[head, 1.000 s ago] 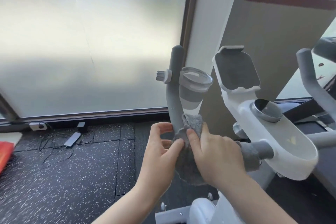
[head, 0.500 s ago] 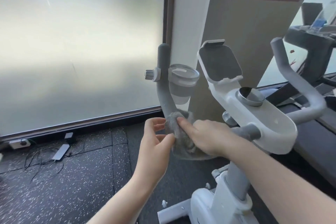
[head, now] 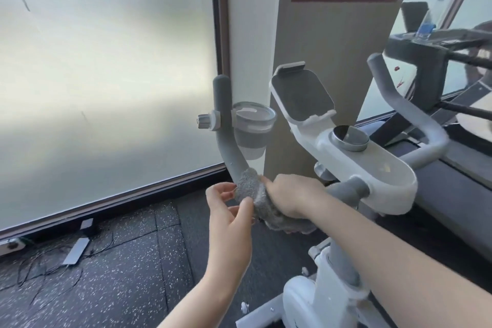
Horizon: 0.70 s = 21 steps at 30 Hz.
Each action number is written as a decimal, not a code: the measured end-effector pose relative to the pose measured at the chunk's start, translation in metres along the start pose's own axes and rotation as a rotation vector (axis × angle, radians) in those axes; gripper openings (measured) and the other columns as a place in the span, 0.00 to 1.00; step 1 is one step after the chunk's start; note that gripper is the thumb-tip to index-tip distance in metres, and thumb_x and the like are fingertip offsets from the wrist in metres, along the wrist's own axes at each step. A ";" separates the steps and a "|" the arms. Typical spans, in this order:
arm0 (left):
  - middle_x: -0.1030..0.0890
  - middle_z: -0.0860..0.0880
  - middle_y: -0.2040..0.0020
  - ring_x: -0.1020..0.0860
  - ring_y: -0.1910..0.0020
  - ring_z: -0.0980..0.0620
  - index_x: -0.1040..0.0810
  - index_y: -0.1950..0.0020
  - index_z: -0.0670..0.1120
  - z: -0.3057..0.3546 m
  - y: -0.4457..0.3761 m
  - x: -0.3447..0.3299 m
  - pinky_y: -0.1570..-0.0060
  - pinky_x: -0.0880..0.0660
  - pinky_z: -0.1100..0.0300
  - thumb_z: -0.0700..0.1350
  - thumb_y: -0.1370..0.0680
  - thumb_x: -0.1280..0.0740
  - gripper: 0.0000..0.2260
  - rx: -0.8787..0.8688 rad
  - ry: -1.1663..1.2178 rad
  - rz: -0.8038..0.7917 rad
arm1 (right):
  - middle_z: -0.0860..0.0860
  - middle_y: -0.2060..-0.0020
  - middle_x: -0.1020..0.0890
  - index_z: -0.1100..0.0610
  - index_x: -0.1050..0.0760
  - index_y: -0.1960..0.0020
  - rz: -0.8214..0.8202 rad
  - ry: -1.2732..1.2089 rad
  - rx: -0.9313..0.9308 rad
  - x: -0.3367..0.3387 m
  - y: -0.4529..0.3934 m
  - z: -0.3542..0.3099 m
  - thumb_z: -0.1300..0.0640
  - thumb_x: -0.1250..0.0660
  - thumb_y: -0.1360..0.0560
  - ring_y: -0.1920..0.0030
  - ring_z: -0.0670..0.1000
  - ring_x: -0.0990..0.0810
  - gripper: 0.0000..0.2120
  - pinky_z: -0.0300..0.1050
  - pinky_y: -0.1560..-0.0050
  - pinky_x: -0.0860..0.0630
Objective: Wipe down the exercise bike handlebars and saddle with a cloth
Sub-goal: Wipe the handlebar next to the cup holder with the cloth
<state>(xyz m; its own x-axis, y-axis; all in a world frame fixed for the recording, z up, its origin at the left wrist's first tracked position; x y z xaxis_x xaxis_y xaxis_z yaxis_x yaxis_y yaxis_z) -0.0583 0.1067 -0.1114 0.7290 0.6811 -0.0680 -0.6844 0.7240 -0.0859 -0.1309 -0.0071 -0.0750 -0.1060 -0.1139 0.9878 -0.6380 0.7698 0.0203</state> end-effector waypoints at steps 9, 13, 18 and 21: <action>0.25 0.50 0.49 0.23 0.64 0.61 0.33 0.48 0.52 0.001 -0.003 -0.001 0.58 0.23 0.56 0.38 0.21 0.37 0.10 -0.024 -0.032 -0.018 | 0.58 0.44 0.20 0.56 0.27 0.38 0.047 -0.014 -0.055 0.002 0.007 0.000 0.48 0.55 0.18 0.45 0.61 0.22 0.23 0.49 0.54 0.34; 0.24 0.50 0.47 0.22 0.61 0.58 0.33 0.47 0.52 0.001 0.000 0.002 0.58 0.23 0.55 0.41 0.21 0.36 0.08 -0.037 -0.042 -0.040 | 0.58 0.58 0.17 0.57 0.20 0.53 0.279 0.006 -0.093 -0.008 0.021 -0.003 0.45 0.54 0.18 0.56 0.58 0.20 0.27 0.47 0.53 0.29; 0.23 0.51 0.47 0.21 0.62 0.60 0.31 0.45 0.50 0.001 0.002 0.006 0.63 0.25 0.66 0.39 0.22 0.35 0.09 -0.049 -0.029 -0.074 | 0.52 0.67 0.21 0.55 0.22 0.59 0.524 -0.051 0.069 -0.014 0.073 -0.014 0.47 0.52 0.18 0.60 0.56 0.23 0.23 0.54 0.49 0.27; 0.24 0.51 0.46 0.21 0.59 0.56 0.32 0.46 0.53 0.001 0.001 0.003 0.56 0.22 0.56 0.40 0.22 0.35 0.10 -0.058 -0.052 -0.068 | 0.58 0.50 0.19 0.55 0.25 0.44 0.176 0.047 0.018 0.008 0.026 -0.006 0.50 0.53 0.19 0.48 0.61 0.21 0.20 0.48 0.56 0.35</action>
<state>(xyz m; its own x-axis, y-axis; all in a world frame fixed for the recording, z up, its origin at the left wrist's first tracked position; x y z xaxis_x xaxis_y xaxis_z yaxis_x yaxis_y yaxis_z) -0.0570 0.1098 -0.1111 0.7713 0.6365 -0.0087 -0.6306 0.7622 -0.1462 -0.1440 0.0155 -0.0659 -0.1819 0.0511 0.9820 -0.6266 0.7636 -0.1558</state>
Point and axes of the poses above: each hand's wrist, its own y-axis away from the middle knuckle, its own x-axis out of the back of the hand, z = x × y, the point moved 2 cm from there along -y, towards the middle knuckle
